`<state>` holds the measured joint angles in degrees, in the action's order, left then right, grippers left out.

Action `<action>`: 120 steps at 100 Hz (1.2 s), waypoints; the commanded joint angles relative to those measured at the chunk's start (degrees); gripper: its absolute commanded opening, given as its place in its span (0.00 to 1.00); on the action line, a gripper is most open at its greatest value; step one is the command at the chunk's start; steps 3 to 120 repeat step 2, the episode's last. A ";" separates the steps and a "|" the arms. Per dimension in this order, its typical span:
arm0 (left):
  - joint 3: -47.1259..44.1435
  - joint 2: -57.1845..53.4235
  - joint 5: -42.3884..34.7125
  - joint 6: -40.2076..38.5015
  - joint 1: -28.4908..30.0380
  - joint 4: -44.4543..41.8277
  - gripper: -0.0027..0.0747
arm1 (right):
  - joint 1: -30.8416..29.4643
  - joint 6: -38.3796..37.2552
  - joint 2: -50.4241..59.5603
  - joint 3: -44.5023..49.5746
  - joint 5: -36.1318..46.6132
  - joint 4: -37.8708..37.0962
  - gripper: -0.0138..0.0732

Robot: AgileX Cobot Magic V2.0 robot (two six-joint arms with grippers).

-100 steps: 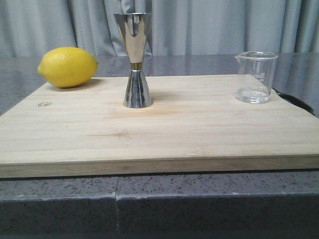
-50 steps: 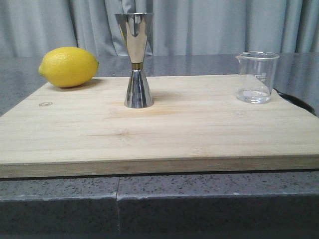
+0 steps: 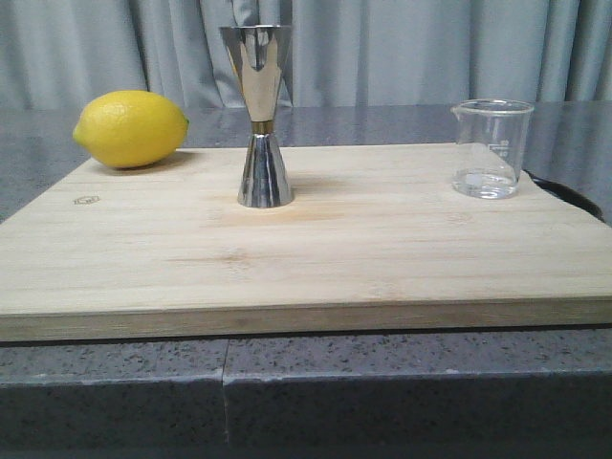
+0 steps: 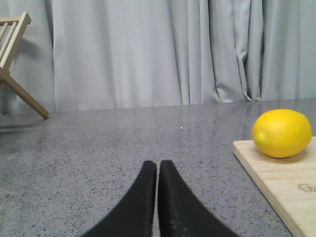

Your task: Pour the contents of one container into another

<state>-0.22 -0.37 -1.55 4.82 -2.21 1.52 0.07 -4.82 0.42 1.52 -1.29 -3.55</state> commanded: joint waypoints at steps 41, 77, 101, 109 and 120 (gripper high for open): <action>-0.28 -1.37 -4.23 -0.01 0.22 -0.01 0.01 | 0.10 -0.24 1.38 0.93 4.95 -0.12 0.08; -0.28 -1.37 -4.23 -0.01 0.22 -0.01 0.01 | 0.10 -0.24 1.38 0.93 4.95 -0.12 0.08; -0.28 -1.37 -4.23 -0.01 0.22 -0.01 0.01 | 0.10 -0.24 1.38 0.93 4.95 -0.12 0.08; -0.28 -1.37 -4.23 -0.01 0.22 -0.01 0.01 | 0.10 -0.24 1.38 0.93 4.95 -0.12 0.08; -0.28 -1.37 -4.23 -0.01 0.22 -0.01 0.01 | 0.10 -0.24 1.38 0.93 4.95 -0.12 0.08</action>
